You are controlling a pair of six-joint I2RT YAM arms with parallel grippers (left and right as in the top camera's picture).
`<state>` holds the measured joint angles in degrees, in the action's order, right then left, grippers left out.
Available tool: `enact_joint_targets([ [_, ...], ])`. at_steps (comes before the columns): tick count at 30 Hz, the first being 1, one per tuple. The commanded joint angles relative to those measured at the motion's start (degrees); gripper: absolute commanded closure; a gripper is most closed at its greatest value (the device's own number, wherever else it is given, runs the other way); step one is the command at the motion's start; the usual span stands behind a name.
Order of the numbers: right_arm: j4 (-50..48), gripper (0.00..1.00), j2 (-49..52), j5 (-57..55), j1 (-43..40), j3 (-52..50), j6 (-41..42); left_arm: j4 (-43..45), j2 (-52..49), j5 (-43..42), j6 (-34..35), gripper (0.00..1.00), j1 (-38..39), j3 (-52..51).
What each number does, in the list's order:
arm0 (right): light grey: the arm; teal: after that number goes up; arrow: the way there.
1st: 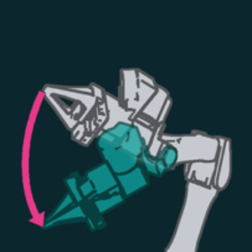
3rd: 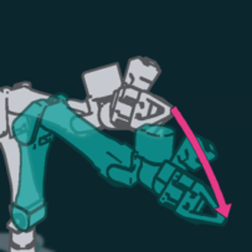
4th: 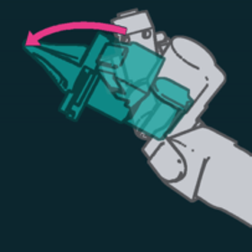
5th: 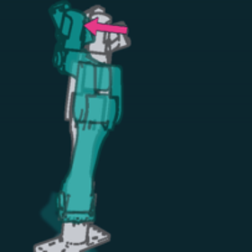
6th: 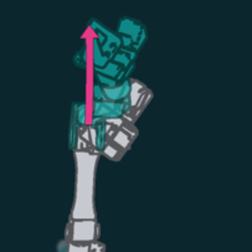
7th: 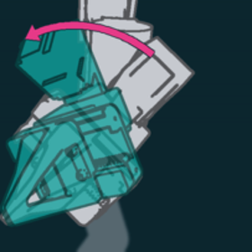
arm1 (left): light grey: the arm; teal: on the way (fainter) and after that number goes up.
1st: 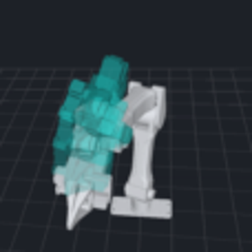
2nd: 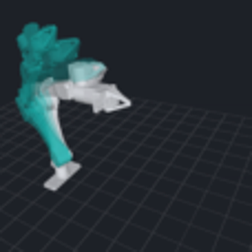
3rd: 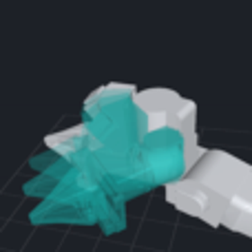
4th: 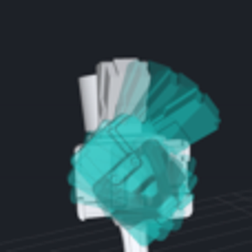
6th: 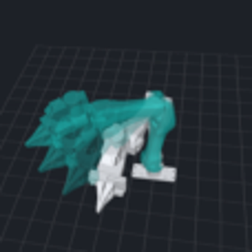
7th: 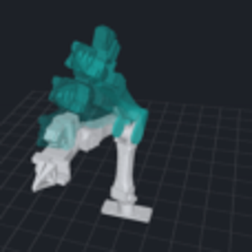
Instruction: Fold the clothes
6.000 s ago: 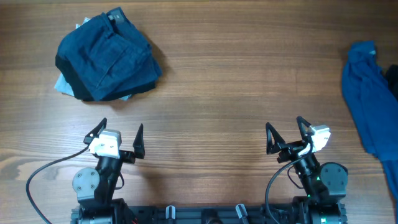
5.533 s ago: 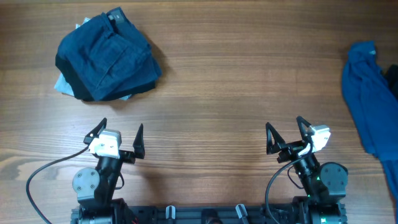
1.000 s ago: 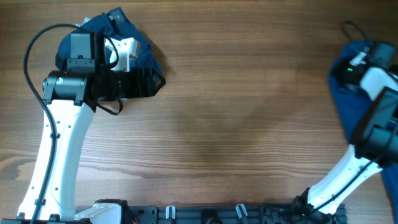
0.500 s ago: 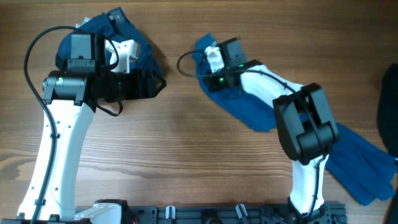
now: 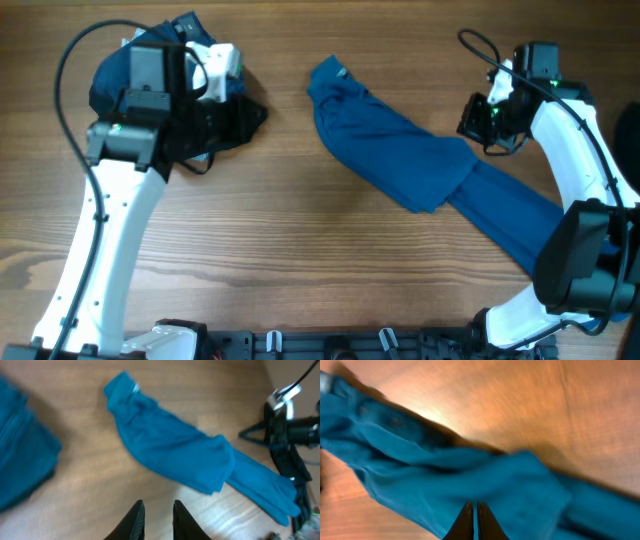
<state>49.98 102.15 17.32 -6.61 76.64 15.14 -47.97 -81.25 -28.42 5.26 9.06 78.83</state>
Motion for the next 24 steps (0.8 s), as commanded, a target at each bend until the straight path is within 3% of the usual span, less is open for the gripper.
enact_joint_targets([
  [1, 0.17, 0.96, -0.09, 5.66, 0.26, -0.96, -1.7, 6.82, -7.76, 2.21, -0.07, 0.74, 6.01, 0.96],
  [4, 0.74, 0.96, -0.85, 10.8, 0.26, -0.96, -3.78, 13.11, -15.69, 2.21, -0.07, 0.75, 9.68, 0.98],
  [6, 2.58, 0.96, -2.71, 12.35, 0.26, -0.96, -4.85, 20.65, -24.3, 2.14, -0.04, 0.89, 12.02, 1.07],
  [8, 4.2, 0.96, -5.03, 12.37, 0.28, -0.96, -6.12, 26.45, -29.49, 2.12, 0.22, 0.94, 13.33, 1.09],
  [13, 8.44, 0.95, -13.11, 12.09, 0.28, -0.96, -6.12, 38.66, -39.58, 0.92, 2.58, 0.96, 16.31, 1.11],
  [18, 9.75, 0.95, -17.31, 12.04, 0.28, -0.96, -6.03, 40.96, -46.75, 6.27, 6.08, 0.96, 16.46, 1.11],
  [21, 10.49, 0.94, -17.38, 8.66, 0.28, -0.98, -5.92, 38.14, -48.63, 17.7, 11.39, 0.96, 15.78, 1.11],
  [24, 10.56, 0.93, -16.98, 0.09, 0.26, -1.16, -0.98, 26.99, -48.48, 31.58, 20.26, 0.96, 12.28, 1.14],
])
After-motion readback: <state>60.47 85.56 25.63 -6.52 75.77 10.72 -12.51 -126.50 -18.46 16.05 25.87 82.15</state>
